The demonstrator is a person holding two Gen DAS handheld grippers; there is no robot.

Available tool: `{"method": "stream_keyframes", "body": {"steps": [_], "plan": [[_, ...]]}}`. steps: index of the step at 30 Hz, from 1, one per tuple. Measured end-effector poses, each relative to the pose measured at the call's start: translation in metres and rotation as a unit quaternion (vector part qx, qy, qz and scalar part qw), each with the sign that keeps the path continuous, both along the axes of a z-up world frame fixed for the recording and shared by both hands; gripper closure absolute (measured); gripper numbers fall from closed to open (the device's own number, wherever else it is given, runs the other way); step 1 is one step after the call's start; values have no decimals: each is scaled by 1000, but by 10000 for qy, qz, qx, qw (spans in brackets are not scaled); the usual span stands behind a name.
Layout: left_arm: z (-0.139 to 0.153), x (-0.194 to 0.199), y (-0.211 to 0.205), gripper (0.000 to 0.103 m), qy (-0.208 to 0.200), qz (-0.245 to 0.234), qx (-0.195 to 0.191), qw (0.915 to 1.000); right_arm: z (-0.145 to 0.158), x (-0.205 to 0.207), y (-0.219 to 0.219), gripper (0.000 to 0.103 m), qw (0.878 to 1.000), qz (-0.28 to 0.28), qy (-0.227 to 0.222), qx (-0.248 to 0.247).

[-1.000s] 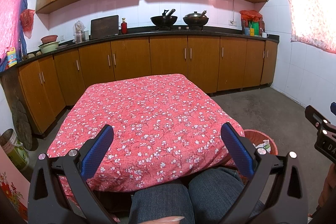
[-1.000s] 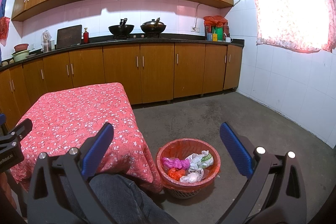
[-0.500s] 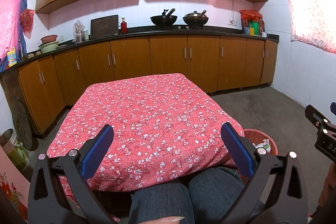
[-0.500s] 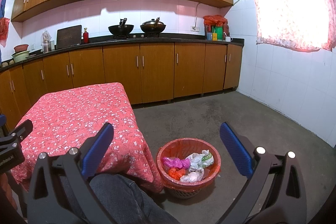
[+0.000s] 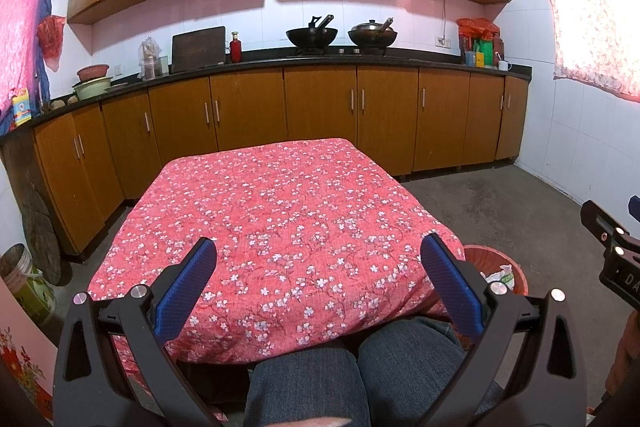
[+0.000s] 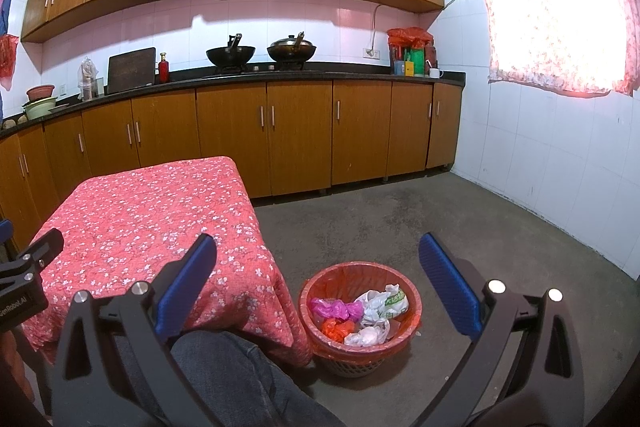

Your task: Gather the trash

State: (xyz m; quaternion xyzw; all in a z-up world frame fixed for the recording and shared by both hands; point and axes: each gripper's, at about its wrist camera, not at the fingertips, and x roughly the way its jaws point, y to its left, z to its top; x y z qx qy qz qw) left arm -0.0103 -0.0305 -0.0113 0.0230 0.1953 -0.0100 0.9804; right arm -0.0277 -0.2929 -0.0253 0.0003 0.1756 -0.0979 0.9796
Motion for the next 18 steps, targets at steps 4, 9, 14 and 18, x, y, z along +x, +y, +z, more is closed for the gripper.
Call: {"method": "stream_keyframes", "body": {"steps": [4, 9, 14, 18], "plan": [[-5, 0, -1, 2, 24, 6, -14, 10000, -2, -1, 8, 4, 10000, -4, 13, 6], [-5, -1, 0, 2, 12, -7, -10, 10000, -3, -1, 11, 4, 10000, -9, 15, 19], [-7, -2, -1, 2, -14, -5, 8, 10000, -2, -1, 9, 4, 10000, -9, 17, 19], [-5, -2, -1, 2, -11, 0, 1, 10000, -2, -1, 10, 4, 10000, -11, 16, 26]]}}
